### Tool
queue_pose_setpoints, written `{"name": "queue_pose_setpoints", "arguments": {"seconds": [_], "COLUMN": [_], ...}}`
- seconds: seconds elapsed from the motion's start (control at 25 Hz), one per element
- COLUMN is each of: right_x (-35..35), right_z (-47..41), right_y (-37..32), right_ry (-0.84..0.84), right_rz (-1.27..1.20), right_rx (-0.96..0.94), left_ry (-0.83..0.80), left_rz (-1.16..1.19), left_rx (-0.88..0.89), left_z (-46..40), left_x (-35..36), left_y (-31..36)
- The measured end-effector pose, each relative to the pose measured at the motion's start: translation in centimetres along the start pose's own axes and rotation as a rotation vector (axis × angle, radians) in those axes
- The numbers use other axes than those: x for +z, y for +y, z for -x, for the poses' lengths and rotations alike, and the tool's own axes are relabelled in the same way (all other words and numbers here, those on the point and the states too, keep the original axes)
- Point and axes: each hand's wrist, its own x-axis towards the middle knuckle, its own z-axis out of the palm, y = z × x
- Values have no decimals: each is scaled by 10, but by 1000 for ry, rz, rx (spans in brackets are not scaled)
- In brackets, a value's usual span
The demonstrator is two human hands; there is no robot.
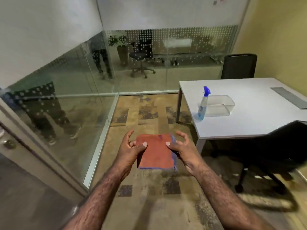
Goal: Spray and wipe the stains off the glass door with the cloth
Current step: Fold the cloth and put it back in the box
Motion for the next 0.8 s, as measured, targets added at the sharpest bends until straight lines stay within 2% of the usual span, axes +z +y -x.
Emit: {"name": "queue_pose_setpoints", "arguments": {"seconds": [0.2, 0.48, 0.6, 0.8], "right_x": [-88, -206, -247, -297], "right_z": [-25, -65, -76, -80], "right_y": [-12, -28, -33, -43], "right_ry": [-28, 114, 170, 294], "right_rz": [197, 338, 437, 481], "right_rx": [-109, -157, -200, -196], "left_ry": [-149, -411, -443, -410], "left_rz": [-155, -450, -582, -671], "left_rx": [30, 157, 258, 351], "left_z": [-36, -92, -112, -144], "left_x": [85, 197, 244, 303], "left_y": [-3, -18, -25, -36]}}
